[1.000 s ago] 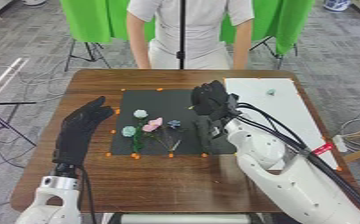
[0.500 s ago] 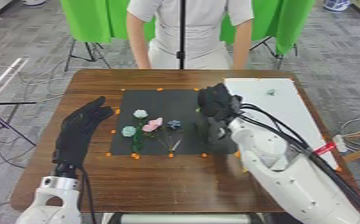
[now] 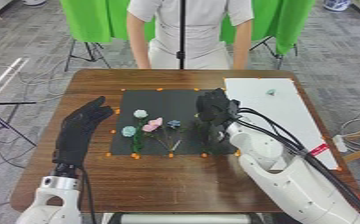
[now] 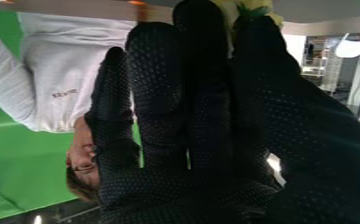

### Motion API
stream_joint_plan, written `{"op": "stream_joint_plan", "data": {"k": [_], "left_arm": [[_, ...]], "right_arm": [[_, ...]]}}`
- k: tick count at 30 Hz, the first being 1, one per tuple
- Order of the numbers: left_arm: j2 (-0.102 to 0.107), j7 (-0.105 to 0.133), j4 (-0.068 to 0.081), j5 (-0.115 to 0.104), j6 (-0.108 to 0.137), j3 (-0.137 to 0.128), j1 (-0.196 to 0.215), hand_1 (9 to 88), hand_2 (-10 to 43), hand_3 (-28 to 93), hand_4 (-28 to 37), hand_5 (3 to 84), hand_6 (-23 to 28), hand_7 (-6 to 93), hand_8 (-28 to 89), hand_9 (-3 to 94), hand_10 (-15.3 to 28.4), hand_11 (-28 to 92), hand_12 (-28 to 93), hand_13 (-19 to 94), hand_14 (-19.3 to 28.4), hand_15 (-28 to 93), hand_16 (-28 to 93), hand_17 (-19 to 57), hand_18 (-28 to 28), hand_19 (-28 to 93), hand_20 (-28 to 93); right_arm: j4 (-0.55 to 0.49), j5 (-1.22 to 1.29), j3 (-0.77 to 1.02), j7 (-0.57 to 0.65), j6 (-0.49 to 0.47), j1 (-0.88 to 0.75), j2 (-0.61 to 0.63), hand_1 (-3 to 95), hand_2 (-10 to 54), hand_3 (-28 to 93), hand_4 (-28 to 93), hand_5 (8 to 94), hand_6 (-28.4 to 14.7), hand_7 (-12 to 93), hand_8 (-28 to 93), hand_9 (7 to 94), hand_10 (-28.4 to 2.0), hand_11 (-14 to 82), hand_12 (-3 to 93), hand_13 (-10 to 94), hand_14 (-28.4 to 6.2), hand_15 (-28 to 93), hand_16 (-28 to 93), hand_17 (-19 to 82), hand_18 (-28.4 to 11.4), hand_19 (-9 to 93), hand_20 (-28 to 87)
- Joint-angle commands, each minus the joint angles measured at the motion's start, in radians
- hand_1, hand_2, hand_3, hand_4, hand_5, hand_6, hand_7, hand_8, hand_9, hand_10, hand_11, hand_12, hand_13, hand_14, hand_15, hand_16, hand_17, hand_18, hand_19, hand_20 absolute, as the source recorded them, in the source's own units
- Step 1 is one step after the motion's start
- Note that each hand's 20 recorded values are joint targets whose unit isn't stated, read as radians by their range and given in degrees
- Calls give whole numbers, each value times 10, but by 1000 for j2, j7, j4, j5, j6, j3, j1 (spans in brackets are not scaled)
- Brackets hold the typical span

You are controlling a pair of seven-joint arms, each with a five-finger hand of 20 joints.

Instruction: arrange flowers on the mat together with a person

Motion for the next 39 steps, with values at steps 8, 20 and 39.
{"op": "stream_joint_plan", "data": {"k": [8, 20, 39], "left_arm": [[-12, 1, 5, 5, 5, -1, -1, 221, -54, 685, -206, 491, 26, 106, -47, 456, 136, 158, 170, 344, 188, 182, 61, 7, 167, 115, 196], [-4, 1, 6, 3, 4, 3, -4, 223, -54, 683, -206, 493, 26, 107, -47, 457, 136, 159, 170, 344, 188, 184, 61, 7, 167, 115, 196], [-6, 12, 12, 4, -7, 5, 6, 224, -54, 682, -206, 493, 26, 108, -47, 458, 136, 161, 170, 345, 188, 184, 61, 9, 167, 113, 195]], "right_arm": [[2, -26, 15, -2, -40, -3, 11, 464, -95, 750, -282, 659, 48, 212, -43, 742, -83, 151, 254, 712, -72, 531, 359, 275, -174, 590, 506], [-55, -23, 58, 9, -39, -26, 27, 444, -95, 768, -283, 640, 54, 218, -124, 717, -89, 179, 206, 699, -76, 538, 337, 270, -176, 588, 507], [-472, 1425, 738, -222, 77, -776, -395, 177, 14, 718, -152, 588, -5, 128, -82, 607, -155, 87, 169, 523, -152, 178, 262, 230, -165, 270, 340]]}}
